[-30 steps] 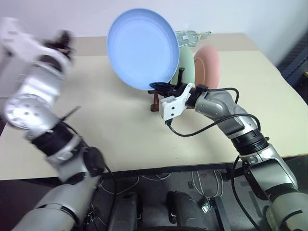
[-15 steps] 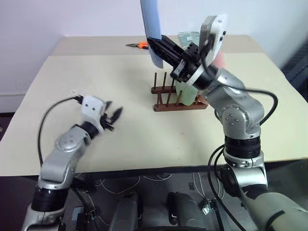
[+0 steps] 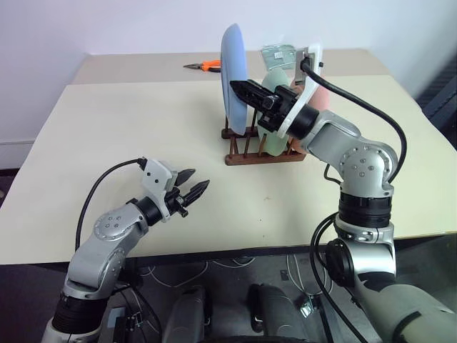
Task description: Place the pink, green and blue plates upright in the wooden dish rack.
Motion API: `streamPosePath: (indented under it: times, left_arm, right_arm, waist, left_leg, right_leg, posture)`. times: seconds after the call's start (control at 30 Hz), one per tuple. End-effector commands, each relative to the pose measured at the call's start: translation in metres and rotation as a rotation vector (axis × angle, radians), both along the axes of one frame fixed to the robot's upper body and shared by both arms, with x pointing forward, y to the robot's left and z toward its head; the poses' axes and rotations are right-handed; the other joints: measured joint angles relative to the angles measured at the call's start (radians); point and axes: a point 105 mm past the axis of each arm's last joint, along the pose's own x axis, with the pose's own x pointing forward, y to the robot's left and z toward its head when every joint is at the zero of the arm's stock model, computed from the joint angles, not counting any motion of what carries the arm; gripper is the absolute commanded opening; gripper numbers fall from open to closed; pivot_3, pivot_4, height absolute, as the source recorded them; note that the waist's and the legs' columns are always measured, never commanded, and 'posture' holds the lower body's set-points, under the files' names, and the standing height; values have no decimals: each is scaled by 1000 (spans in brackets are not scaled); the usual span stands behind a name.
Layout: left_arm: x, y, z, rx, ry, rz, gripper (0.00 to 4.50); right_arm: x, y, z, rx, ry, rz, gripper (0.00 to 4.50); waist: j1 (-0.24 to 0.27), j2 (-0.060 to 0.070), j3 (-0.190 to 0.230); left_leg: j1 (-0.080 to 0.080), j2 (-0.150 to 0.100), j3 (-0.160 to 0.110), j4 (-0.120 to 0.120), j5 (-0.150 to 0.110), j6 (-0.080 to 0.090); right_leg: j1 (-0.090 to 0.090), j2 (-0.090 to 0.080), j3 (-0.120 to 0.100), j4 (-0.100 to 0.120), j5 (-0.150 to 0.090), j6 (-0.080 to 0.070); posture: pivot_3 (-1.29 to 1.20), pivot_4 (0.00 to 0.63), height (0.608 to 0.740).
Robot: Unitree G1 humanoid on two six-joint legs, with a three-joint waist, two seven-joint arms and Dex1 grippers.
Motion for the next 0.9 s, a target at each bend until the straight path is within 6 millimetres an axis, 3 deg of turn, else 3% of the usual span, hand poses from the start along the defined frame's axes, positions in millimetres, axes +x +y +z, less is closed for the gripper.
streamPosePath:
  times: [0.03, 0.23, 0.37, 0.47, 0.6, 0.73, 0.9]
  left_arm:
    - [-4, -3, 9, 3, -36, -13, 2341]
    - [-5, -5, 9, 7, -35, -17, 2341]
    - [-6, -5, 9, 7, -35, -12, 2403]
    - [-8, -4, 9, 2, -31, -7, 2403]
    - [-11, -7, 9, 1, -29, -7, 2403]
    - [-12, -4, 10, 3, -25, -1, 2403]
    - [-8, 12, 8, 27, -23, 48, 2403]
  right_arm:
    - [9, -4, 12, 38, 6, -23, 0]
    - [28, -7, 5, 44, 99, -52, 0]
    - [30, -8, 8, -4, 52, -71, 1479]
    - [28, -9, 13, -107, -81, -113, 2972]
    - [23, -12, 21, -207, -224, -148, 2972]
    - [7, -27, 30, -428, -459, -208, 2972]
    - [-47, -60, 33, -524, -626, -98, 2972]
  waist:
    - [0, 0, 0]
    - [-1, 0, 0]
    - [0, 0, 0]
    - [1, 0, 0]
    - [1, 0, 0]
    - [5, 0, 0]
    - [9, 0, 0]
  left_leg:
    - [0, 0, 0, 0, 0, 0]
    - [0, 0, 0, 0, 0, 0]
    - [0, 1, 0, 0, 0, 0]
    - [0, 1, 0, 1, 0, 0]
    - [0, 1, 0, 1, 0, 1]
    - [-1, 1, 0, 1, 0, 1]
    - [-1, 1, -1, 1, -1, 2]
  right_leg:
    - [0, 0, 0, 0, 0, 0]
    - [0, 2, 0, 0, 0, 0]
    - [1, 3, 0, 0, 0, 0]
    - [1, 3, 0, -1, 0, 0]
    - [1, 3, 0, -1, 0, 0]
    - [1, 3, 0, -1, 0, 0]
    - [3, 3, 0, -3, 0, 1]
  posture:
    - [0, 150, 740]
    - [0, 150, 740]
    - [0, 150, 740]
    - [0, 150, 740]
    - [0, 150, 740]
    - [0, 150, 740]
    - [0, 150, 740]
